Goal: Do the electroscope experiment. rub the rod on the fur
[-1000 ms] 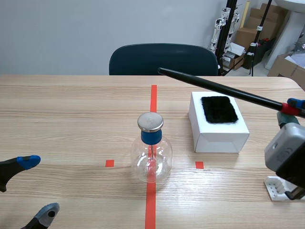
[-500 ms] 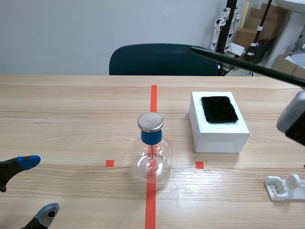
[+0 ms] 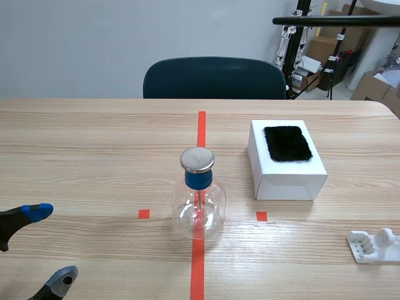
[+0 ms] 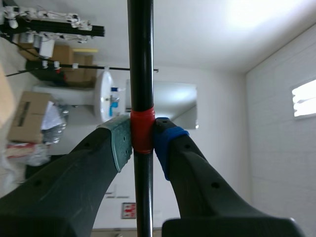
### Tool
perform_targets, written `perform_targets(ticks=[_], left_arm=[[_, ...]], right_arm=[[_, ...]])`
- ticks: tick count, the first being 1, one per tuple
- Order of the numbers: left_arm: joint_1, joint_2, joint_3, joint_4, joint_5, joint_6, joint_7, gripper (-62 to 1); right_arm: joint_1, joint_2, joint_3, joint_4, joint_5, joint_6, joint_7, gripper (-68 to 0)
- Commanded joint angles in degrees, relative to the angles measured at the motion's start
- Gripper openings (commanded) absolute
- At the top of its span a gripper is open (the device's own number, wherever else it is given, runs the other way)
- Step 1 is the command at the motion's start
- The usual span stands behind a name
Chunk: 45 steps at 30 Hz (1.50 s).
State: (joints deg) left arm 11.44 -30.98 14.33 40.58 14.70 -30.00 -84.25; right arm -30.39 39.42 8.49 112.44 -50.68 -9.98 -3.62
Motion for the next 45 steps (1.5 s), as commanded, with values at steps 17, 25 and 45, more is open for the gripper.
perform_targets(ticks=[17, 25, 45], left_arm=[[-0.17, -0.66, -0.42, 0.31, -0.72, 0.28, -0.85, 1.4], [-0.17, -0.66, -0.42, 0.31, -0.74, 0.28, -0.85, 1.4], [-0.17, -0.66, -0.42, 0.31, -0.72, 0.28, -0.85, 1.4]], right_arm=[[1.22, 33.29, -3.50, -3.23, 1.66, 9.33, -5.57, -60.7], [2.14, 31.17, -6.34, -5.51, -4.04, 9.11, -7.58, -60.7], [24.50, 16.94, -24.44, -18.51, -18.75, 10.45, -8.28, -60.7]])
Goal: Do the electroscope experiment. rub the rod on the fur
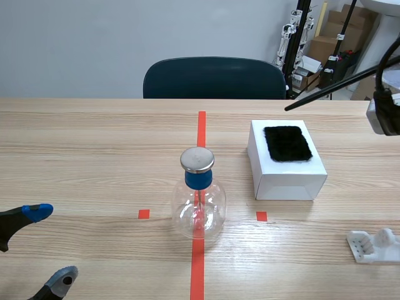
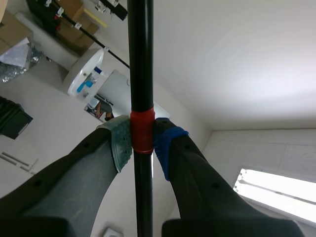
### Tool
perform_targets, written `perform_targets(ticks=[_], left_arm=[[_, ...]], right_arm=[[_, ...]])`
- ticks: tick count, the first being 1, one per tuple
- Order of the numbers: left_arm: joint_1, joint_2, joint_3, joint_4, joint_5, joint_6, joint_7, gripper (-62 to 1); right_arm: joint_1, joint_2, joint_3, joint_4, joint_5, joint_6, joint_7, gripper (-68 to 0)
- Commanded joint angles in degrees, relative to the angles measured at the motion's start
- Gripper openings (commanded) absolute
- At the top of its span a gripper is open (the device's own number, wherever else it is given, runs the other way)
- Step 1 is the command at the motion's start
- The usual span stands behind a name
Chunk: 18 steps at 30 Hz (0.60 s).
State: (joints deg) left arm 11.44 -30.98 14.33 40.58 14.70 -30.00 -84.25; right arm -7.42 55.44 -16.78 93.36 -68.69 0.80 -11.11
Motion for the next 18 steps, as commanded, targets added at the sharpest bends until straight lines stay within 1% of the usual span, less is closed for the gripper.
perform_targets(ticks=[1, 3, 9, 12, 18], left_arm=[[-0.17, -0.66, -0.42, 0.31, -0.72, 0.28, -0.85, 1.4], [-0.17, -0.66, -0.42, 0.31, -0.74, 0.28, -0.85, 1.4], [-0.17, -0.66, -0.42, 0.31, -0.72, 0.28, -0.85, 1.4], [-0.17, -0.66, -0.42, 0.31, -0.72, 0.28, -0.83, 1.4], [-0.17, -0.66, -0.42, 0.31, -0.72, 0.28, -0.85, 1.4]], right_arm=[[2.21, 0.33, 0.33, -0.17, -1.62, 0.11, -0.37, -60.7], [3.28, -0.87, -0.42, -1.57, -3.08, 0.98, 0.50, -60.7], [3.76, -4.00, -0.96, -3.87, -5.99, 0.98, 2.56, -60.7], [3.74, -4.83, -1.09, -4.20, -6.67, 1.07, 3.15, -60.7], [3.30, -4.83, -1.99, -4.20, -6.78, 4.42, 3.98, -60.7]])
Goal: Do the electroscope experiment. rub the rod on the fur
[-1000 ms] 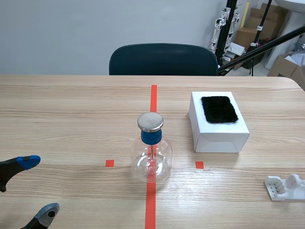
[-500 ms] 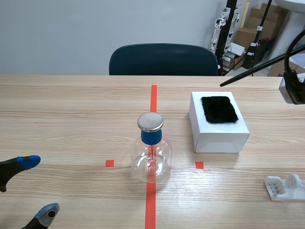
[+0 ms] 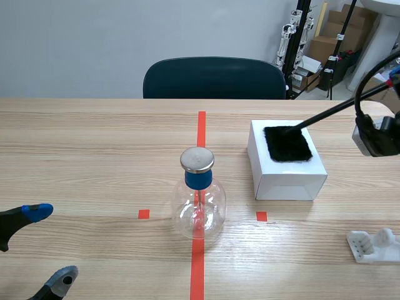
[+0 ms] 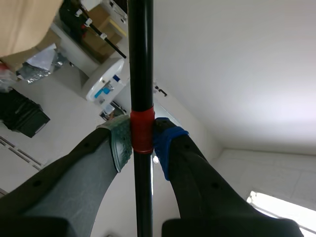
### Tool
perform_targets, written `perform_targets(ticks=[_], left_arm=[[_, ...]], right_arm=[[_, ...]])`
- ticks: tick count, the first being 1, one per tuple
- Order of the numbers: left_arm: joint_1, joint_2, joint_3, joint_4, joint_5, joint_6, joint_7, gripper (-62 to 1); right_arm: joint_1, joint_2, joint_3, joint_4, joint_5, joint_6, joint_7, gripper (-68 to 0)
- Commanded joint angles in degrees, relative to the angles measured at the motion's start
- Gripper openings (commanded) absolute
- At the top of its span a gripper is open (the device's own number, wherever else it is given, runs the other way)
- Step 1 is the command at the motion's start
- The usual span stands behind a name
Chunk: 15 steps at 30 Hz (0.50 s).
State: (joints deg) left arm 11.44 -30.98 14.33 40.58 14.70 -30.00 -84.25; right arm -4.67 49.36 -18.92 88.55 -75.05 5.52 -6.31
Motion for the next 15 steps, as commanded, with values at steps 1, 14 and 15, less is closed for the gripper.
perform_targets(ticks=[1, 14, 15], left_arm=[[-0.17, -0.66, -0.42, 0.31, -0.72, 0.28, -0.85, 1.4], [-0.17, -0.66, -0.42, 0.31, -0.72, 0.28, -0.83, 1.4], [-0.17, -0.66, -0.42, 0.31, -0.72, 0.28, -0.83, 1.4]], right_arm=[[0.37, 1.27, 0.15, 0.61, -0.42, 0.22, -0.83, -60.7], [-1.05, 1.27, 0.15, 0.02, 0.26, 0.57, -5.70, -60.7], [-1.05, 1.27, 0.15, 0.02, 0.37, 0.57, -6.29, -60.7]])
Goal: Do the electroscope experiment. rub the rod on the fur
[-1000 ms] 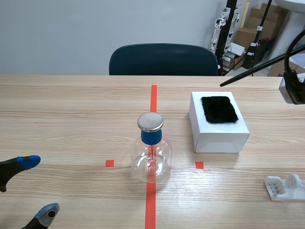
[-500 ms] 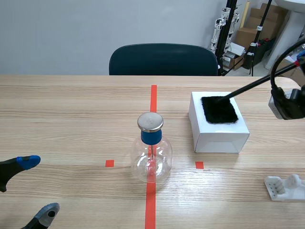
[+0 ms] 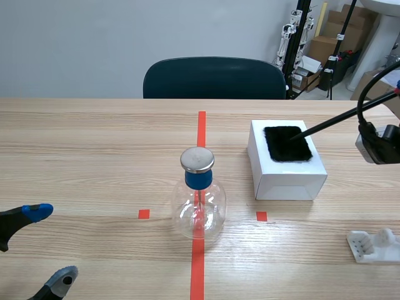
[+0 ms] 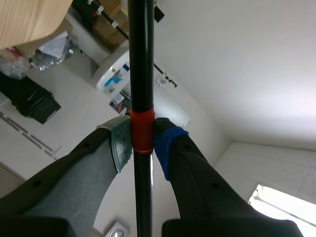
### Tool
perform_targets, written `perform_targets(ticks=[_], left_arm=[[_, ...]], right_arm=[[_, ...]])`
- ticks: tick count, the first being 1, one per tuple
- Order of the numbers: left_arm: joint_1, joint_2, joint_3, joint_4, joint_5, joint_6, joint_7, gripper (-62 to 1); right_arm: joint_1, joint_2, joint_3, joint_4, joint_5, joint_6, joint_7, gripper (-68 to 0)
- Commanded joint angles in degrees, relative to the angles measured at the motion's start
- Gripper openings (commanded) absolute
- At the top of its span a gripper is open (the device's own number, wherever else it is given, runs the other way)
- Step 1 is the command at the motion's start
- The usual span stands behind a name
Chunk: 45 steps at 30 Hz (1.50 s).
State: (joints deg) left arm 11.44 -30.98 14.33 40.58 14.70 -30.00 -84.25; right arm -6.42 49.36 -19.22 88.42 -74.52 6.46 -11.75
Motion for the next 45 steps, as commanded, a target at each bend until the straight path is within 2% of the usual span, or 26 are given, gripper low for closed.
perform_targets(ticks=[1, 3, 9, 11, 15, 19, 21, 26, 27, 32, 34, 36, 42, 45], left_arm=[[-0.17, -0.66, -0.42, 0.31, -0.72, 0.28, -0.83, 1.4], [-0.17, -0.66, -0.42, 0.31, -0.72, 0.28, -0.83, 1.4], [-0.17, -0.66, -0.42, 0.31, -0.72, 0.28, -0.83, 1.4], [-0.17, -0.66, -0.42, 0.31, -0.72, 0.28, -0.83, 1.4], [-0.17, -0.66, -0.42, 0.31, -0.72, 0.28, -0.83, 1.4], [-0.17, -0.66, -0.42, 0.31, -0.72, 0.28, -0.83, 1.4], [-0.17, -0.66, -0.42, 0.31, -0.72, 0.28, -0.85, 1.4], [-0.15, -0.66, -0.42, 0.31, -0.72, 0.28, -0.85, 1.4], [-0.15, -0.66, -0.42, 0.31, -0.72, 0.28, -0.85, 1.4], [-0.17, -0.66, -0.42, 0.31, -0.72, 0.28, -0.81, 1.4], [-0.11, -0.66, -0.42, 0.31, -0.74, 0.28, -0.90, 1.4], [-0.04, -0.66, -0.42, 0.31, -0.74, 0.28, -0.87, 1.4], [-0.04, -0.66, -0.42, 0.31, -0.72, 0.28, -1.03, 1.4], [-0.04, -0.66, -0.42, 0.31, -0.72, 0.28, -1.05, 1.4]], right_arm=[[0.70, 1.27, 0.46, 0.15, -0.07, -0.37, -0.85, -60.7], [0.68, 1.25, 0.46, 0.15, -0.07, -0.37, 0.28, -60.7], [0.68, 1.22, 0.46, 0.17, 0.46, -0.39, 8.79, -60.7], [0.68, 1.25, 0.46, 0.17, 1.57, -0.39, 8.41, -60.7], [0.66, 1.44, 0.46, 0.07, 2.99, -0.35, 2.51, -60.7], [-0.28, 2.56, 0.46, 0.00, 3.45, -0.33, 1.92, -60.7], [-0.59, 2.69, 0.46, 0.00, 3.37, -0.39, 2.58, -60.7], [-0.57, 2.36, 0.37, 0.02, 3.41, -0.42, 8.76, -60.7], [-0.61, 2.36, 0.35, 0.02, 3.54, -0.37, 8.70, -60.7], [-1.77, 3.21, 0.42, -0.20, 4.79, -0.35, 1.79, -60.7], [-2.43, 3.89, 0.42, -0.37, 4.90, -0.35, 0.70, -60.7], [-2.67, 4.13, 0.39, -0.37, 4.92, -0.37, 2.14, -60.7], [-2.64, 3.43, 0.39, -0.20, 4.92, -1.05, 11.89, -60.7], [-2.82, 3.37, 0.39, -0.20, 5.66, -0.94, 10.16, -60.7]])
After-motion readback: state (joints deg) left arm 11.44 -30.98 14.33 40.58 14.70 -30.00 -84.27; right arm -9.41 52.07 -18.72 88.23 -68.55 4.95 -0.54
